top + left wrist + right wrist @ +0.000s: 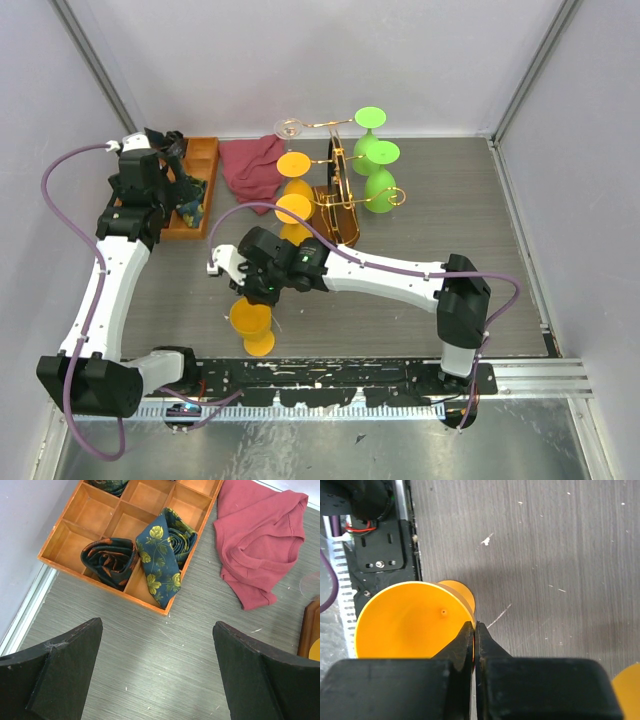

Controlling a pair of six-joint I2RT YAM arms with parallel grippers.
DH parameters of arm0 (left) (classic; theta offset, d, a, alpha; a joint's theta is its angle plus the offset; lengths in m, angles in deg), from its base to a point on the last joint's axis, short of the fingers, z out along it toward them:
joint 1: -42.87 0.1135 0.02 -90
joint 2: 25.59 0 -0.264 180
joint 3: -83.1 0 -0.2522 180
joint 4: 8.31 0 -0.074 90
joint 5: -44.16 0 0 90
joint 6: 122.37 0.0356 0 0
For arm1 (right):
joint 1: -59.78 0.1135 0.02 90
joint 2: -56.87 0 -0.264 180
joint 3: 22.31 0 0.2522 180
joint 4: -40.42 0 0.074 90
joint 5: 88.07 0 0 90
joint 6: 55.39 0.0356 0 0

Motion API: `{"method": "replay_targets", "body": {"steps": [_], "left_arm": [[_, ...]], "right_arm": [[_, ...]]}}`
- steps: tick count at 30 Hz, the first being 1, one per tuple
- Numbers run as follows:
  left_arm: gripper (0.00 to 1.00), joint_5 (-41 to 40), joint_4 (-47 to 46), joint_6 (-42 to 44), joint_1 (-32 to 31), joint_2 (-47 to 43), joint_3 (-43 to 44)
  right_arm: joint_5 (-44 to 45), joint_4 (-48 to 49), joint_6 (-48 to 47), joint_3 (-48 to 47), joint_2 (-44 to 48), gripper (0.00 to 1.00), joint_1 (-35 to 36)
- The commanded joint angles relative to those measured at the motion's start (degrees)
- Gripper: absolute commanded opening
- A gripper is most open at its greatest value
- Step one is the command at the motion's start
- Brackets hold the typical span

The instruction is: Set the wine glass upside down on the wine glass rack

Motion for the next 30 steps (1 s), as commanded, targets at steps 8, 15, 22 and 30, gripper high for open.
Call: {"method": "replay_targets", "body": {"steps": [8, 15, 22, 30], "left_arm": [[0.98, -2.8, 7.3, -8.4, 0.9, 0.8, 9.2], [0.98, -5.6, 12.6, -15.9, 0.9, 1.3, 16.2], [0.98, 0.0, 17.2, -28.4, 0.9, -1.4, 17.7], [0.98, 12.0, 16.9, -44.0, 0.9, -4.1, 13.9]], "right_arm": [[19.4, 11.4, -1.1, -0.6, 12.4, 0.01, 0.1], [32.0, 31.9, -6.2, 6.3, 20.4, 0.01, -1.3], [35.5, 54.6, -10.1, 15.7, 22.5, 0.01, -3.9], [35.8, 79.2, -10.4, 22.5, 20.6, 0.01, -7.6]]}}
